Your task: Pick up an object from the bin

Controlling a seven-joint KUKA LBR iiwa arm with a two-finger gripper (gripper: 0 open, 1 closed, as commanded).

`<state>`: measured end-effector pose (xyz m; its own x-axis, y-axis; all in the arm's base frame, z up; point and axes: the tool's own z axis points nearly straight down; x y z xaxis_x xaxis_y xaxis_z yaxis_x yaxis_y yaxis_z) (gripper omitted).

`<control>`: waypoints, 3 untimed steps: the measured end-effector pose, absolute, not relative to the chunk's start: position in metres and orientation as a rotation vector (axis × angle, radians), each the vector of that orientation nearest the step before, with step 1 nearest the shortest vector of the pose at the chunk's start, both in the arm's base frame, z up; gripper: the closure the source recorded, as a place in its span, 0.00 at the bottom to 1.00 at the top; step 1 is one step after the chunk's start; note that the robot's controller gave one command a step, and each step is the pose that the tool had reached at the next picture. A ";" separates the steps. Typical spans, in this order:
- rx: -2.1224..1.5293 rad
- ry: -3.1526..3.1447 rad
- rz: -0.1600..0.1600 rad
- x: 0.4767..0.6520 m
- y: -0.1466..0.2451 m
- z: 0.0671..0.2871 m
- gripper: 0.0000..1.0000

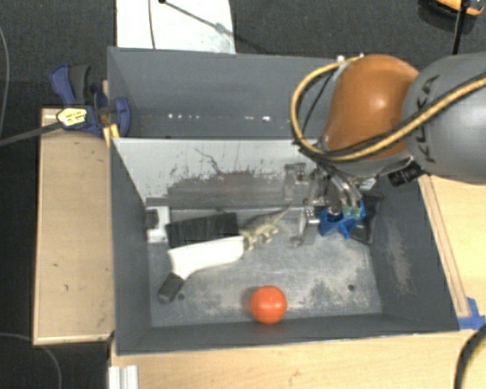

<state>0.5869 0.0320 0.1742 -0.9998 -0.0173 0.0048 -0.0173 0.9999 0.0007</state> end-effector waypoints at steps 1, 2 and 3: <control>0.026 -3.145 -0.001 0.588 0.032 0.179 0.00; -0.048 -3.147 -0.001 0.587 0.069 0.142 0.00; -0.041 -3.137 -0.005 0.585 0.095 0.119 0.00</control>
Offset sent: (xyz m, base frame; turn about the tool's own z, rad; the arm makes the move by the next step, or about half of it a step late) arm -0.0051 0.0623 -0.0581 0.0571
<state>0.5853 0.0951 0.1191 -0.9996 0.0263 0.0047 0.0263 0.9996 0.0030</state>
